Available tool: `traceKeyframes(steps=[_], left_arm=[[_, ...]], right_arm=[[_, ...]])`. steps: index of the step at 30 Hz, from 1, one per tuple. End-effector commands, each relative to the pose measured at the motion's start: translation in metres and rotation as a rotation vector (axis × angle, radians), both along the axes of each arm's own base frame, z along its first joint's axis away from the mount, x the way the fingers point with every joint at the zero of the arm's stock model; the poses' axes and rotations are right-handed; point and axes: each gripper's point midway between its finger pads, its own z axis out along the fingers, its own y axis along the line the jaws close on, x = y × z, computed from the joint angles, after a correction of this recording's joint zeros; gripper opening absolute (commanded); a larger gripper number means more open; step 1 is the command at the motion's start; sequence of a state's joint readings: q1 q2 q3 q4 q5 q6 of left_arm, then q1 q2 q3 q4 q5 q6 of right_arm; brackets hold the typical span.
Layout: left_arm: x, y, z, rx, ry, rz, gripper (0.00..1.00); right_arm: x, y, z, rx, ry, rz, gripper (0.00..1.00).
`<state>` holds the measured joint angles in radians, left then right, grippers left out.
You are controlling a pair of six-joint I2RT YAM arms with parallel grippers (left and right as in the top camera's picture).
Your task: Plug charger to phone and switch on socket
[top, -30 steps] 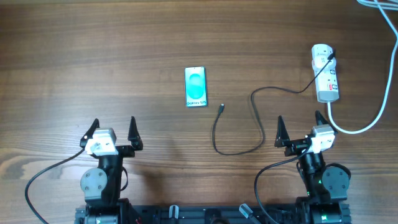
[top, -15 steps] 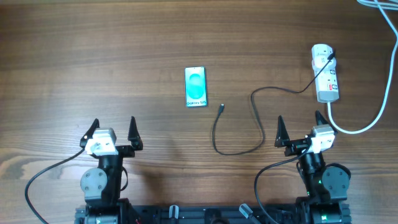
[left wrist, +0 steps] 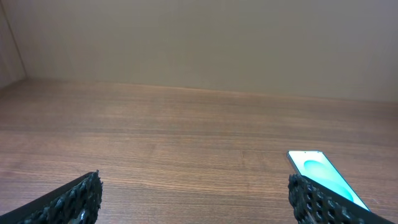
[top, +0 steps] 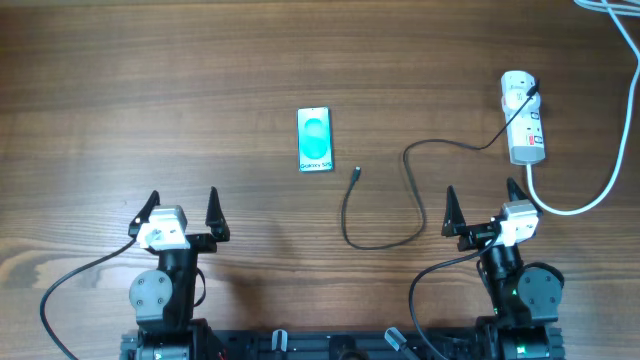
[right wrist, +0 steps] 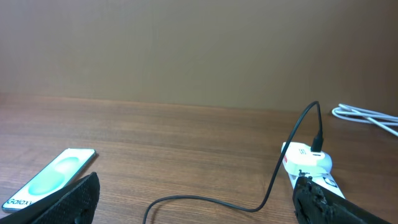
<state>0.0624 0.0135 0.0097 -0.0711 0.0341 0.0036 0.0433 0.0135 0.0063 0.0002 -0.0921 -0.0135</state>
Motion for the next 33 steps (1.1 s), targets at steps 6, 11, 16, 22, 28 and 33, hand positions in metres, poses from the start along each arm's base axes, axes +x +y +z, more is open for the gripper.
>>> traceKeyframes(steps=[6, 11, 16, 22, 28, 33], left_arm=[[0.000, -0.014, 0.001, -0.028, -0.010, -0.075, 1.00], [-0.029, -0.101, 0.010, -0.340, 0.047, -0.596, 1.00], [-0.030, -0.102, 0.027, -0.371, -0.008, -0.615, 1.00], [-0.049, -0.105, 0.104, -0.401, -0.303, -0.705, 1.00], [-0.060, -0.081, 0.169, -0.440, -0.492, -0.596, 1.00], [-0.019, -0.079, 0.176, -0.429, -0.114, -0.479, 1.00]], right_arm=[[0.000, -0.002, 0.001, -0.010, -0.009, -0.013, 1.00], [0.000, -0.002, 0.001, -0.010, -0.009, -0.013, 1.00], [0.000, -0.002, 0.001, -0.010, -0.008, -0.013, 1.00], [0.000, -0.002, 0.001, -0.010, -0.009, -0.013, 1.00], [0.000, -0.002, 0.001, -0.010, -0.009, -0.013, 1.00], [0.000, -0.002, 0.001, -0.010, -0.008, -0.013, 1.00]])
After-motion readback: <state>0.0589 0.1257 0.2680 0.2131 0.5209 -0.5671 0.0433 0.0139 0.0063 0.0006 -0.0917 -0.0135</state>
